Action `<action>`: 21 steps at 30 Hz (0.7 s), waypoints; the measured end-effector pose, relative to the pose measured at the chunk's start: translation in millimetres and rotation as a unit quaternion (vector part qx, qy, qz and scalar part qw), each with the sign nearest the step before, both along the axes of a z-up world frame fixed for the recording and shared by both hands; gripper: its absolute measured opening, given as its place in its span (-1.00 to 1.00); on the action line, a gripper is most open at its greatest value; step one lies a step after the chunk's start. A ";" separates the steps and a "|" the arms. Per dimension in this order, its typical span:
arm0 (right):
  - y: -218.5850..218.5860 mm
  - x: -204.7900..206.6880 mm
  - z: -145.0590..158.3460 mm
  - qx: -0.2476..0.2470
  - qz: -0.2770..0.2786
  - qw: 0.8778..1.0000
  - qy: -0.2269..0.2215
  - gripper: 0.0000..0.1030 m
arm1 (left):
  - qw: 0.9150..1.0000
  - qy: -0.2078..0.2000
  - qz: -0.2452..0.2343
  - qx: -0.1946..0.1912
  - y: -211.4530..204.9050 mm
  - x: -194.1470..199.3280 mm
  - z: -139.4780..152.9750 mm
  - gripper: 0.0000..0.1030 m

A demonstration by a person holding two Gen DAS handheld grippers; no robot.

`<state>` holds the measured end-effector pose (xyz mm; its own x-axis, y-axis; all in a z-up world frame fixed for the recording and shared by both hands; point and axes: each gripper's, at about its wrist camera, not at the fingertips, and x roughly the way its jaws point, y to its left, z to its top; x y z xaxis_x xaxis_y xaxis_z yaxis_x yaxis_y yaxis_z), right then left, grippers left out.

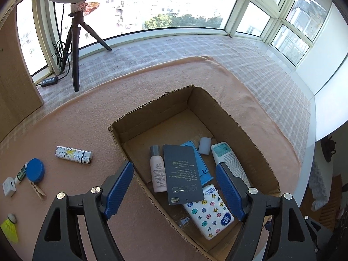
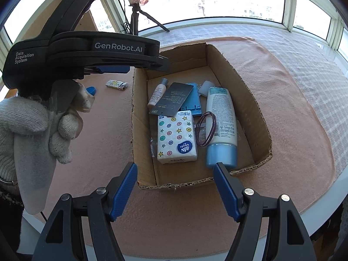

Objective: Organize objects
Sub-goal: 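Lift the black card with the left gripper and carry it over the box, then move the left gripper to the lip balm tube while the right gripper moves to the clothespin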

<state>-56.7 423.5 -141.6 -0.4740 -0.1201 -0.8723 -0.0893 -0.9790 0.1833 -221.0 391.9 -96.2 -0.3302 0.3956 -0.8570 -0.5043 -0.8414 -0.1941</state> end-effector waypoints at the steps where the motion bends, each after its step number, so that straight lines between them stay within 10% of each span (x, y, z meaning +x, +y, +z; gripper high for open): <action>1: -2.1 -1.5 0.2 0.000 0.002 1.000 0.000 0.33 | 1.000 0.000 0.004 0.002 -4.6 -0.6 0.9 0.57; 21: -74.7 -73.4 9.5 -0.021 0.070 0.997 0.013 0.33 | 0.993 -0.007 0.119 -0.017 -177.3 -23.2 -10.8 0.56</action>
<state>-130.1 348.8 -132.0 -0.4728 -0.2216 -0.8529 0.0521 -0.9732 0.2240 -244.2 214.6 -107.0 -0.3991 0.2783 -0.8736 -0.2873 -0.9428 -0.1691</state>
